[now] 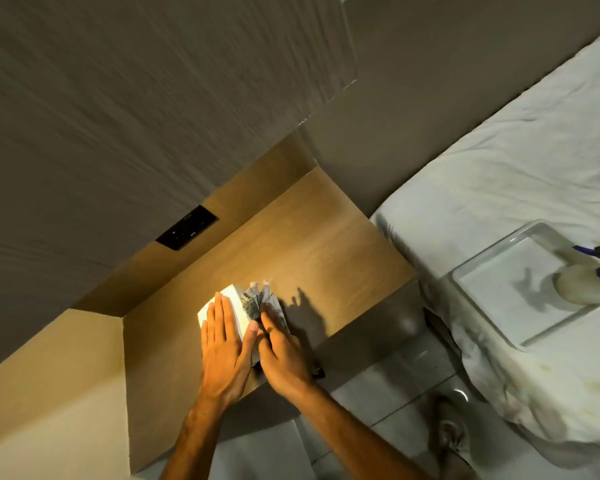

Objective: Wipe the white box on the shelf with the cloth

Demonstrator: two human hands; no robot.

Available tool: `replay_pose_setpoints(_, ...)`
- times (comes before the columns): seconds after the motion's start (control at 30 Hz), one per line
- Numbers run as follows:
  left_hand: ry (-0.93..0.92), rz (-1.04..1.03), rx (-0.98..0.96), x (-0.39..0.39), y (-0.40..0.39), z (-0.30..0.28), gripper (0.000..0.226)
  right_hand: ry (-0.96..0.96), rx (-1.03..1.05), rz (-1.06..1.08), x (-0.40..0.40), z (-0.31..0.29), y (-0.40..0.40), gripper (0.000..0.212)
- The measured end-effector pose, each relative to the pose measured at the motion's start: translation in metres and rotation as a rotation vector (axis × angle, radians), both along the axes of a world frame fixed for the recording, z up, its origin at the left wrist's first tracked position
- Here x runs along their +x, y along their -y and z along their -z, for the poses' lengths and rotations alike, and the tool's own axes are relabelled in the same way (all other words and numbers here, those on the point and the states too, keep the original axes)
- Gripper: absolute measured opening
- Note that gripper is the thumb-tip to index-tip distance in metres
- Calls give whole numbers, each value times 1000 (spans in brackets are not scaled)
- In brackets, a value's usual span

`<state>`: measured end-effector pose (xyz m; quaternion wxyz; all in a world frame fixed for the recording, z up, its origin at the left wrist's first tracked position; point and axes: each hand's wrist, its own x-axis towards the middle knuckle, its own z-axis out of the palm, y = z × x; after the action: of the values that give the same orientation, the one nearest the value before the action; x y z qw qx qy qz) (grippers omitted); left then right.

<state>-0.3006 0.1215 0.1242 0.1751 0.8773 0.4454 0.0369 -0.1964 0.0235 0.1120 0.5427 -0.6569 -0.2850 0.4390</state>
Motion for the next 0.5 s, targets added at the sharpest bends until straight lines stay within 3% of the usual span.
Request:
replay_pose_setpoints(0.23,-26,-9,3,1,1,2,103,-117,-134,-68,24,16,-32,52)
replay_pose_setpoints(0.4,-9,-3,-3,0,1,1,107,-116,-80,-57,3,19,-1,52)
replay_pose_setpoints(0.5,8,-17,-29,1,2,1,108,-91,-38,-85,12,6,-22,51)
